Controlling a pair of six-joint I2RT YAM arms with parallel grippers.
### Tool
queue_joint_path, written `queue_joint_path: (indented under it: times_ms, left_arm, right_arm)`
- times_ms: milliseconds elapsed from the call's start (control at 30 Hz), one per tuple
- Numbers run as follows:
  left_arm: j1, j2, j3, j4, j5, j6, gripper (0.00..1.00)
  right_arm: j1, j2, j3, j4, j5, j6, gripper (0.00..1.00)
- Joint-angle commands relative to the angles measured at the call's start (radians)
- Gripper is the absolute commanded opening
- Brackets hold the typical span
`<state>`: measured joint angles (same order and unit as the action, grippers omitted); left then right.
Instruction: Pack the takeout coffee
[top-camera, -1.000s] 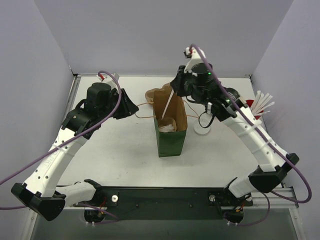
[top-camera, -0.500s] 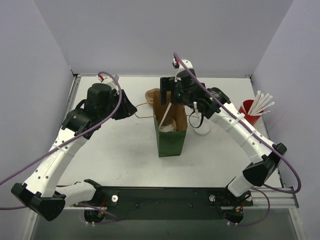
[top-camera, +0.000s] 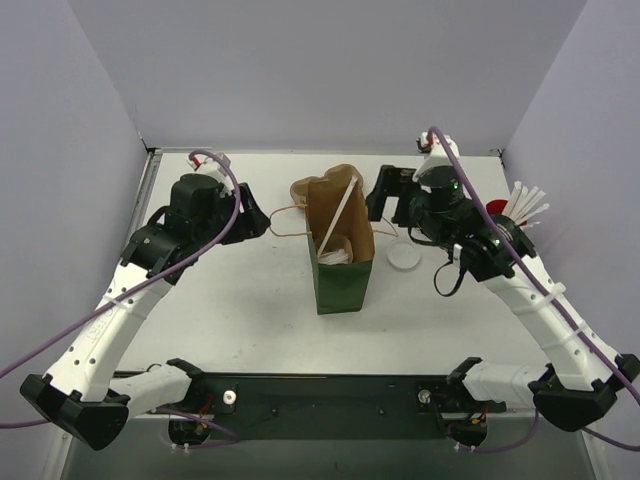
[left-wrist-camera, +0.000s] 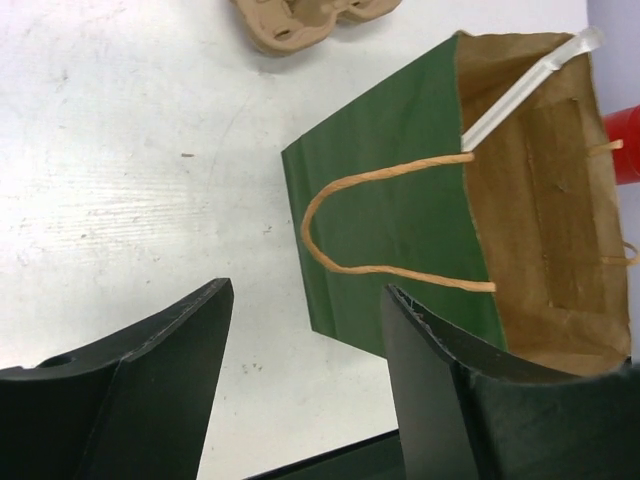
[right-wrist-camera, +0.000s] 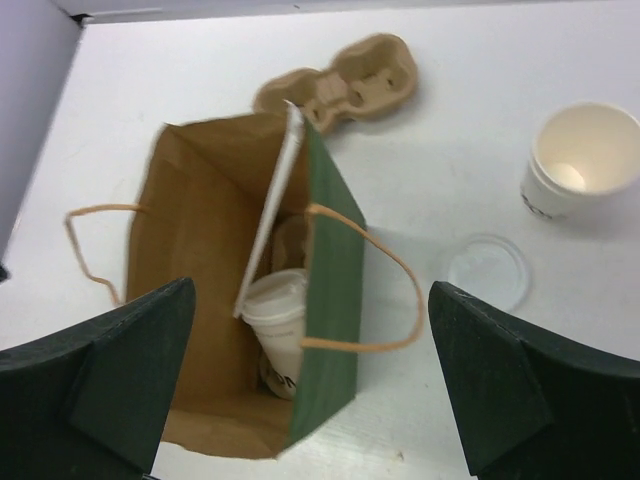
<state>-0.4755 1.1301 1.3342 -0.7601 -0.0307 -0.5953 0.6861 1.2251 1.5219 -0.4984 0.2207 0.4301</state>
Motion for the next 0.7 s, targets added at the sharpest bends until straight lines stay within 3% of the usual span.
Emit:
queue_joint_path:
  times_ms: [0,100,300,667]
  left_arm:
    - [0.012,-0.042,-0.038,0.015,-0.064,0.017,0.77]
    - [0.015,-0.059,-0.078,0.015,-0.11,0.008,0.92]
    - [0.015,-0.092,-0.181,-0.001,-0.184,0.002,0.94]
    - [0.015,-0.139,-0.199,0.019,-0.255,0.042,0.97]
  right_arm:
    - [-0.072,-0.119,-0.185,-0.034,0.078,0.097,0.96]
    - [-0.108,-0.211,-0.308,-0.032,0.104,0.145,0.96]
    - [-0.115,-0.308,-0.41,-0.038,0.134,0.19,0.96]
    - [-0.117,-0.285,-0.419,-0.042,0.126,0.199,0.96]
